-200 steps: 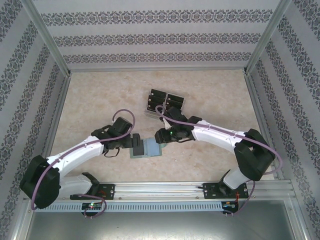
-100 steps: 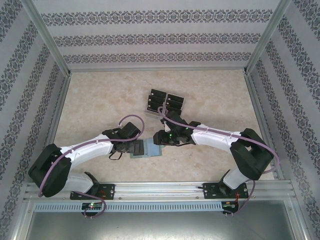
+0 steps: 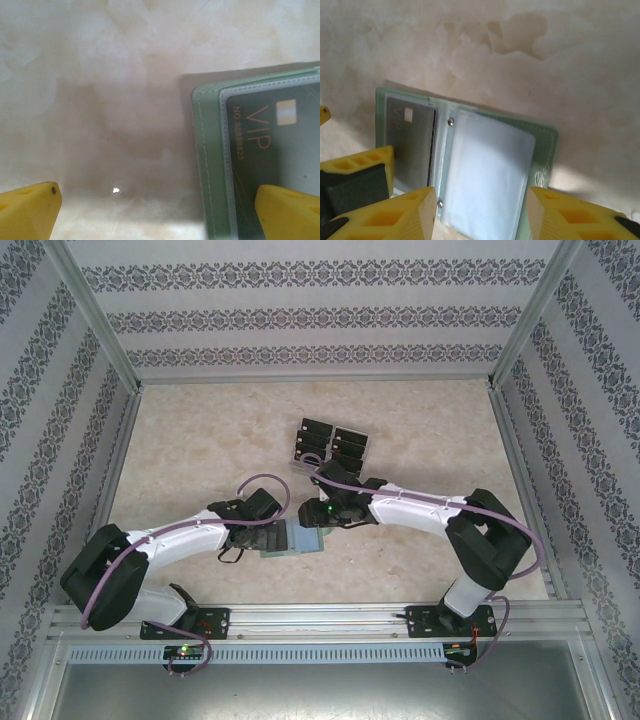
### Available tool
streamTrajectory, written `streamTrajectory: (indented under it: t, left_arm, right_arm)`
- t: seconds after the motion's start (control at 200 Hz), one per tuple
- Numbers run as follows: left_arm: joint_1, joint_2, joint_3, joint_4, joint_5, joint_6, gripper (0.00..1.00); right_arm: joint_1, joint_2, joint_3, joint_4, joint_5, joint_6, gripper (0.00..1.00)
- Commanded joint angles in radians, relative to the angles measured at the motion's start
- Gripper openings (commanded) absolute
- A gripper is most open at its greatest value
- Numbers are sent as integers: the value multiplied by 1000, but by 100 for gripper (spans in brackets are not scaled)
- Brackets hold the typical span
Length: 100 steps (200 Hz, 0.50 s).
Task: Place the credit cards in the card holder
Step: Flip over the card slot on the card holder.
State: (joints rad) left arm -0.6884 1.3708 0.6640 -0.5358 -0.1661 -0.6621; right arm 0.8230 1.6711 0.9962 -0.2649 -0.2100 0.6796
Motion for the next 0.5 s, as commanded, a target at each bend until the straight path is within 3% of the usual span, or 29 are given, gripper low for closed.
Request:
streamTrajectory:
  t: [0.0, 0.495]
  left_arm:
    - [-17, 11, -16, 7, -16, -17, 100]
    - [-19, 4, -30, 20, -12, -24, 100]
  right_arm:
    - [11, 43, 44, -40, 43, -43, 51]
    - [10, 117, 62, -14, 34, -47, 48]
